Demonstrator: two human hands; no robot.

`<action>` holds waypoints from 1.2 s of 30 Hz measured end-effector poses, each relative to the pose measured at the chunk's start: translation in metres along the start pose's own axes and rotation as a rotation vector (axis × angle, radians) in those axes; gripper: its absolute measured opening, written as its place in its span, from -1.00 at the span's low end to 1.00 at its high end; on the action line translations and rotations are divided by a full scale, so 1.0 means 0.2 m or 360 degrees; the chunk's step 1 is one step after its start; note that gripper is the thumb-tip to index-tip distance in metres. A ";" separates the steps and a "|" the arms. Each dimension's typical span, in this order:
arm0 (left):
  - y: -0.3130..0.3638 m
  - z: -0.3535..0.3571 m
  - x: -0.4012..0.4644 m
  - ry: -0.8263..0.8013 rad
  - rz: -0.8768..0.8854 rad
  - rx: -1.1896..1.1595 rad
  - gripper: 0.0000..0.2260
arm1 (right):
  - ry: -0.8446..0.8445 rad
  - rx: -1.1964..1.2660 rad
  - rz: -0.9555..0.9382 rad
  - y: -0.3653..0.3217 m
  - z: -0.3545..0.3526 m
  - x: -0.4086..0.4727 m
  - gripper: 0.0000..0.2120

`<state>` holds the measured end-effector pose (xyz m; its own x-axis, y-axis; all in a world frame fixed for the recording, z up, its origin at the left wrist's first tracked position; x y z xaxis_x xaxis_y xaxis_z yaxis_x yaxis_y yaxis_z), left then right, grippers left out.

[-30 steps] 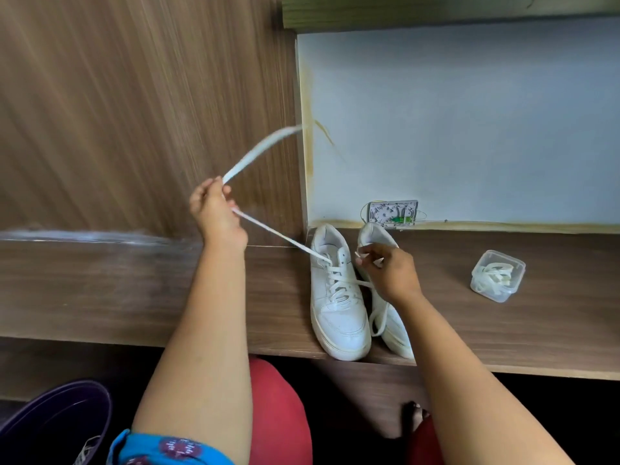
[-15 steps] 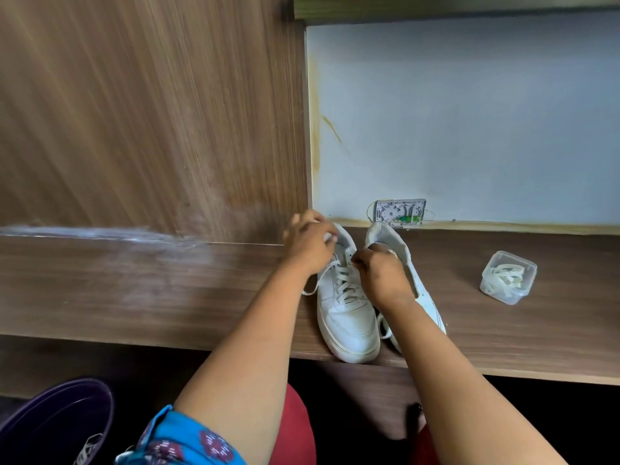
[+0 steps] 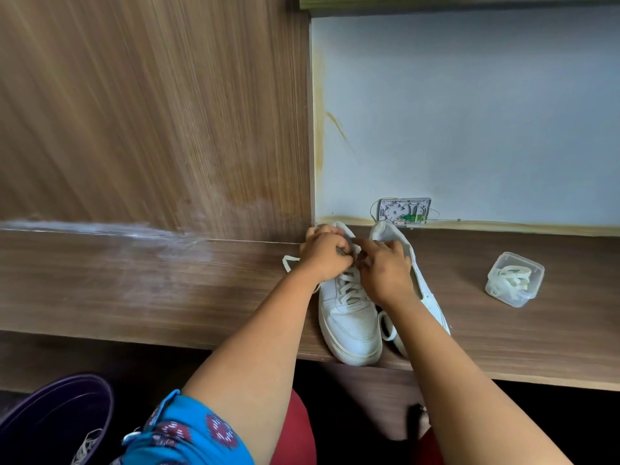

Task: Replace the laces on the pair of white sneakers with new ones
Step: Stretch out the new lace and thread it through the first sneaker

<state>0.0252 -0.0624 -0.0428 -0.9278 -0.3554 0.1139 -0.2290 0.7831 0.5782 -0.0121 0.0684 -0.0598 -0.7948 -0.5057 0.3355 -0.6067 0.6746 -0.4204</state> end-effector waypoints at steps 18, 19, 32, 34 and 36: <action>-0.15 -0.31 -0.06 0.0597 -0.0572 0.0710 -0.73 | -0.0118 0.0412 0.0046 0.11 -0.01 0.02 -0.55; -0.14 -0.27 -0.06 0.0446 -0.0474 0.0695 -0.64 | -0.0118 0.0413 0.0041 0.11 -0.01 0.02 -0.55; -0.16 -0.29 -0.03 0.0973 -0.0625 -0.0129 -0.82 | -0.0101 0.0474 -0.0022 0.11 -0.02 0.00 -0.51; -0.19 -0.28 -0.04 0.0737 -0.0518 0.0247 -0.82 | -0.0098 0.0501 -0.0004 0.12 -0.02 0.00 -0.53; -0.15 -0.20 -0.03 0.0364 -0.0120 0.0317 -0.73 | -0.0090 0.0504 -0.0018 0.12 -0.02 0.00 -0.53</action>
<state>0.0488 -0.1033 -0.0286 -0.8208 -0.5040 0.2688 -0.3687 0.8269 0.4247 -0.0271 0.0874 -0.0665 -0.7822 -0.5472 0.2977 -0.5823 0.4723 -0.6617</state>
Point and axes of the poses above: each hand's wrist, its own x-axis towards the middle knuckle, its own z-axis out of the palm, y = z × x, the point moved 2 cm from there along x, towards the middle knuckle, and after that the axes turned 2 degrees about -y, right-handed, at the moved point
